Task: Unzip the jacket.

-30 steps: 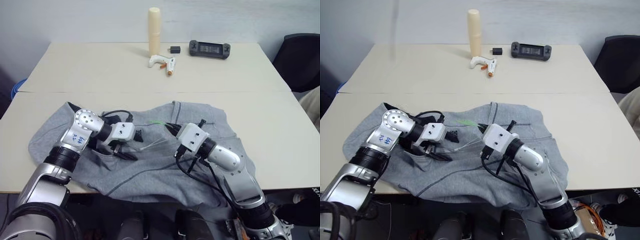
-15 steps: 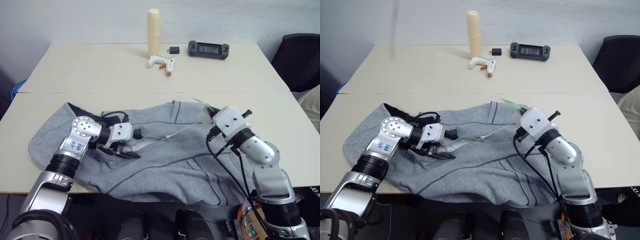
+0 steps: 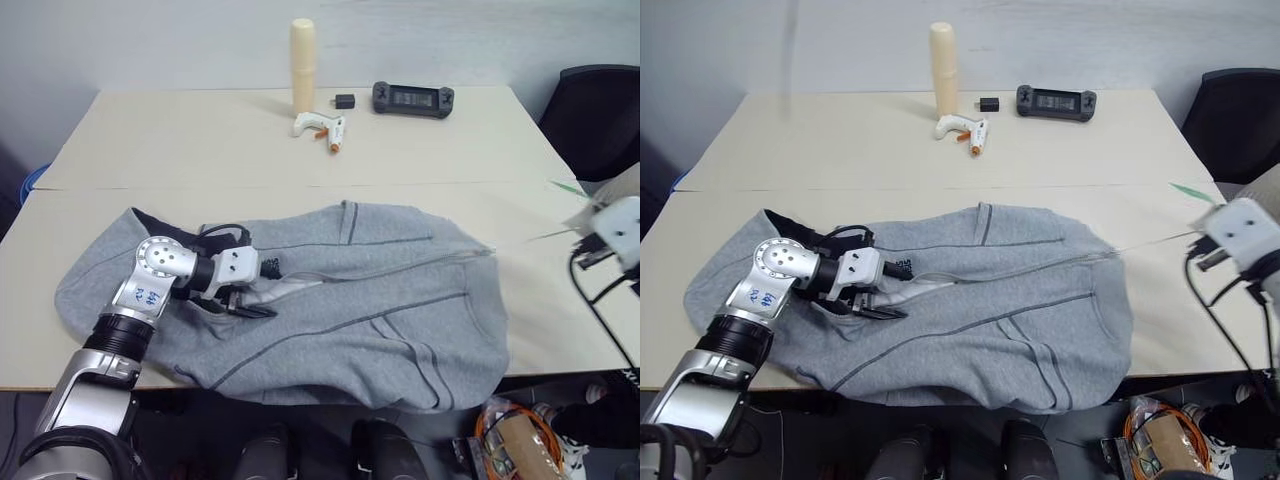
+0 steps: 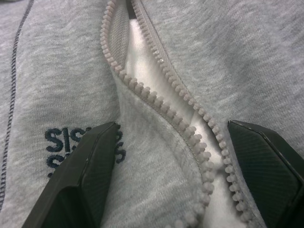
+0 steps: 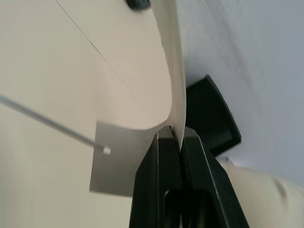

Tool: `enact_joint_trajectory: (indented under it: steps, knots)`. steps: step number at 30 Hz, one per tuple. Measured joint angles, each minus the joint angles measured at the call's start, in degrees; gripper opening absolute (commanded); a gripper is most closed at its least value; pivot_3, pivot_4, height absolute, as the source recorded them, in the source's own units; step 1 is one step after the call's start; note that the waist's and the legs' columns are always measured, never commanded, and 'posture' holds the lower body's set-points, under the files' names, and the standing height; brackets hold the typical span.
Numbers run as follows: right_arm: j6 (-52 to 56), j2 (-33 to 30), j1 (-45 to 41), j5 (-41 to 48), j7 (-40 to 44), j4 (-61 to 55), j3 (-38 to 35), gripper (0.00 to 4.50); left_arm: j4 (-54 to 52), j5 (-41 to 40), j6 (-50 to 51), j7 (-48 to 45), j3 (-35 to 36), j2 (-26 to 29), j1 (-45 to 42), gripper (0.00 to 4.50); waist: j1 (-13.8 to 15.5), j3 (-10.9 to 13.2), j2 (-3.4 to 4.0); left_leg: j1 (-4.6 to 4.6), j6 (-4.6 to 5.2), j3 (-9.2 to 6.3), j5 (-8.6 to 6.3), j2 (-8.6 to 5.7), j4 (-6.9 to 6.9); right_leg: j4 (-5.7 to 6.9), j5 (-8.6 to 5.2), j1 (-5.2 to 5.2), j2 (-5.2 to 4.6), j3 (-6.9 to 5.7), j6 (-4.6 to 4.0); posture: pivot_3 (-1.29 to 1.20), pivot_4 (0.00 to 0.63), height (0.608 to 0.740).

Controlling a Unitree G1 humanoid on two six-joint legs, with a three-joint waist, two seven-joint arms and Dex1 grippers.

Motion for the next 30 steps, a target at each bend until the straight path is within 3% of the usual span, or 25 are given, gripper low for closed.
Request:
enact_joint_trajectory:
  steps: [7,23,26,30]
  knots:
    - [-11.32,-2.51,-12.30,-2.57,-4.66,17.77,6.27,0.05,-0.60,0.00,0.32,0.80,0.38,0.42,0.32,3.89,-0.29,0.04,0.11,-0.02,0.02,0.02,0.03,-0.13,-0.04,0.02,0.00,-0.02,-0.55,-0.17,0.00,0.00,0.150,0.740]
    - [-22.30,-10.93,-25.42,-8.32,-13.32,37.52,15.27,0.05,-3.31,-0.63,1.80,2.96,1.29,1.36,2.58,3.89,0.18,0.11,0.30,-0.09,0.12,0.00,0.07,-0.29,-0.10,-0.05,0.01,-0.02,-0.72,-0.24,0.04,0.00,0.150,0.740]
    - [-20.71,-10.35,-26.11,-2.70,-6.54,38.18,14.33,0.05,-4.16,-0.84,2.37,3.39,1.48,1.37,3.17,3.89,0.18,0.11,0.30,-0.08,0.12,0.00,0.07,-0.29,-0.10,-0.08,0.02,0.02,-0.70,-0.25,0.05,0.00,0.150,0.740]
    - [-3.82,-3.84,-22.17,13.91,12.47,26.50,10.03,0.21,-5.18,-2.82,7.07,2.57,2.91,1.55,3.95,3.89,-0.09,0.11,0.29,-0.03,0.12,-0.15,0.07,-0.21,-0.09,-0.05,0.03,0.16,-0.65,-0.40,0.06,0.00,0.150,0.740]
